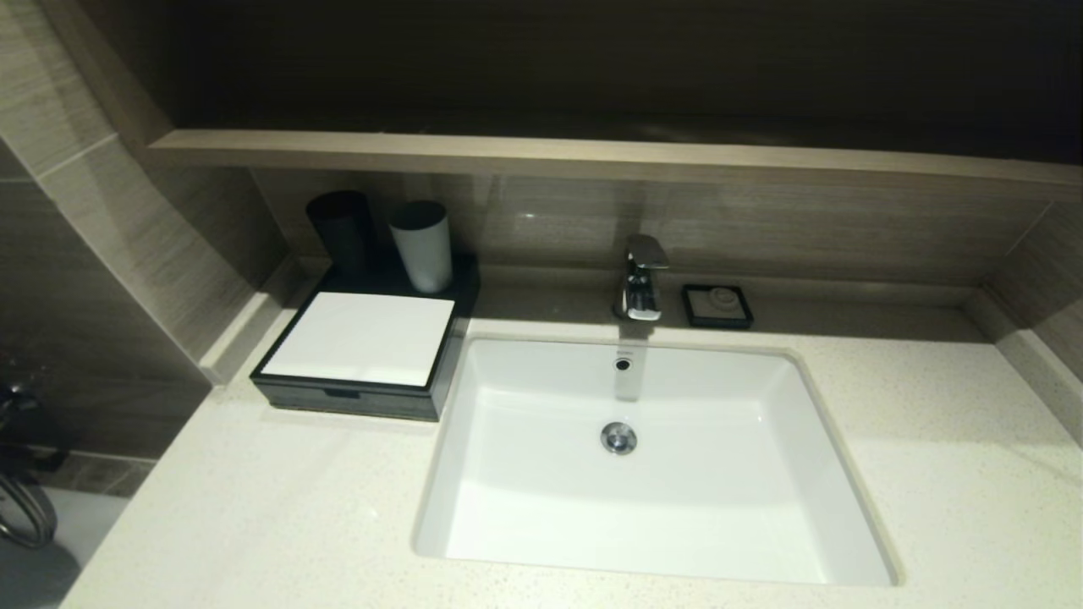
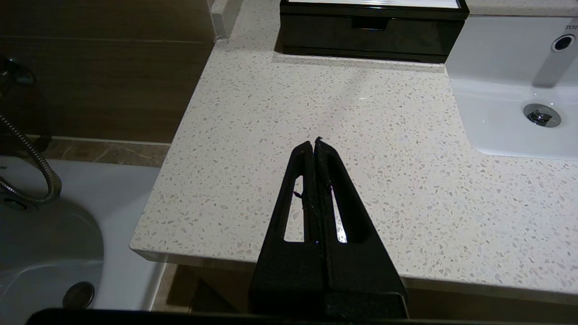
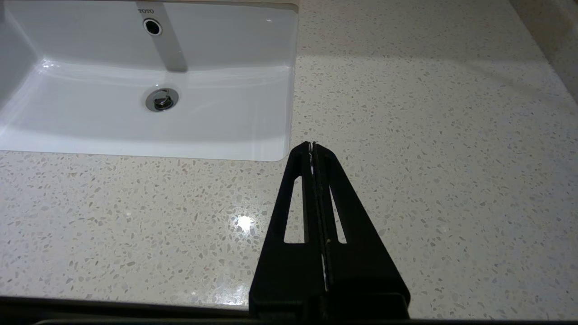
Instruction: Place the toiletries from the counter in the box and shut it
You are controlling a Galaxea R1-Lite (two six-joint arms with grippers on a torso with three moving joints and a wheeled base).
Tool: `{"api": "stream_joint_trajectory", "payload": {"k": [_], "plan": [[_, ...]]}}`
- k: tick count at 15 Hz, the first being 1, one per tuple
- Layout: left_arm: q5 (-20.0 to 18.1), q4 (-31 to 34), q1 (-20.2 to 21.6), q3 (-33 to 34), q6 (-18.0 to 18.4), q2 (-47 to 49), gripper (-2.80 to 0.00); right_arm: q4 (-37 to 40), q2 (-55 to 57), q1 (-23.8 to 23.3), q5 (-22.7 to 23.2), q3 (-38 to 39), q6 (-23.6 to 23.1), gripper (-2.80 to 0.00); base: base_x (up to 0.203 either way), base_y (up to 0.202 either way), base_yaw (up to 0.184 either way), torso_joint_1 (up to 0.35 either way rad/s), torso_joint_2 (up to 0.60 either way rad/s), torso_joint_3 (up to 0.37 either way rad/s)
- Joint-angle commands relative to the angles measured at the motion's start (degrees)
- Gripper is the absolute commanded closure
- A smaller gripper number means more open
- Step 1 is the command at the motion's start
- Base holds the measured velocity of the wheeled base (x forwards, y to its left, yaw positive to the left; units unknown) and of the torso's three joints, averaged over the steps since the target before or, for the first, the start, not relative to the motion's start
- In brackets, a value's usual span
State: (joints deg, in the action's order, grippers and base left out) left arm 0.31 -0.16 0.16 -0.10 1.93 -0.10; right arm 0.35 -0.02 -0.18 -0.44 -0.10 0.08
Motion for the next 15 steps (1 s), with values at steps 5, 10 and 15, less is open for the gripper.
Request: {"api": "stream_joint_trajectory", "payload": {"k": [5,10,15], "plan": [[0.05,-0.02,0.02,0.01,0.1,0.1,0.0,0.01,-0.06,0.01,0.0,0.01,-0.06,0.0,0.0,0.0,0.0,0.0,0.0,0.0],[0.05,-0.02,0.02,0.01,0.09,0.1,0.0,0.0,-0.06,0.01,0.0,0.01,0.1,0.0,0.0,0.0,0.0,0.0,0.0,0.0],[0.05,-0.02,0.02,0.01,0.09,0.1,0.0,0.0,-0.06,0.01,0.0,0.01,0.1,0.0,0.0,0.0,0.0,0.0,0.0,0.0]]}}
